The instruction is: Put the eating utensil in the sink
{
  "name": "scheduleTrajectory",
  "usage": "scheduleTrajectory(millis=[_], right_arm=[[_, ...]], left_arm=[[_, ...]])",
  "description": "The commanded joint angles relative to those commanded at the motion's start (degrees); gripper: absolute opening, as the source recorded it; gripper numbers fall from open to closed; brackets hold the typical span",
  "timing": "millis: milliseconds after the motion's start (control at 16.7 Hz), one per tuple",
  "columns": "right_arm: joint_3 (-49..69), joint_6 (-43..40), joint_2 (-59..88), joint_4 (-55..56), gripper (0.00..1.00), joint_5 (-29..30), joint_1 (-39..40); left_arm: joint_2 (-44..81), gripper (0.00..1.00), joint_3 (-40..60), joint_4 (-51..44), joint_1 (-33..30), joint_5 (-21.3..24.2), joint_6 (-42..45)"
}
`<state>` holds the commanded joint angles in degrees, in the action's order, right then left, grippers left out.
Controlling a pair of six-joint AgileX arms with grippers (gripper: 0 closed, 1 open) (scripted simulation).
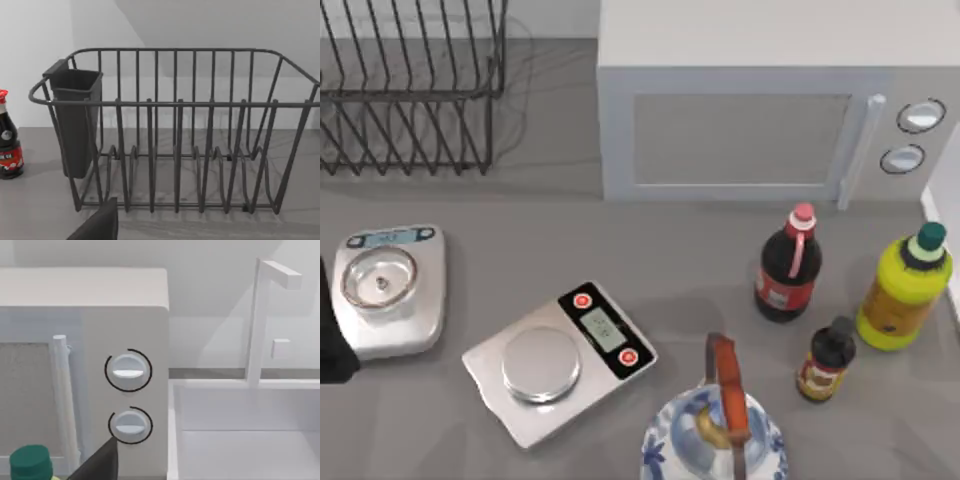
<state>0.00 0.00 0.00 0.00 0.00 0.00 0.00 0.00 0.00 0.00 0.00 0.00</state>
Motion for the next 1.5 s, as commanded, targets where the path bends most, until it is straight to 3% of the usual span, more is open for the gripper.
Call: scheduleTrajectory(millis=[360, 1140, 1500], right_arm=[[5.0, 2.0, 6.3, -5.9, 1.00, 0.0, -1.4], [39.2, 16.5, 63.6, -51.6, 1.00, 0.2, -11.2], [47.3, 19.8, 75.7, -61.2, 1.00, 0.2, -13.5]], left_arm=[[0.0, 1.00, 0.0, 0.0, 0.0, 0.0, 0.0], [0.0, 1.00, 0.0, 0.0, 0.0, 0.0, 0.0], [0.0, 1.00, 0.0, 0.0, 0.0, 0.0, 0.0]])
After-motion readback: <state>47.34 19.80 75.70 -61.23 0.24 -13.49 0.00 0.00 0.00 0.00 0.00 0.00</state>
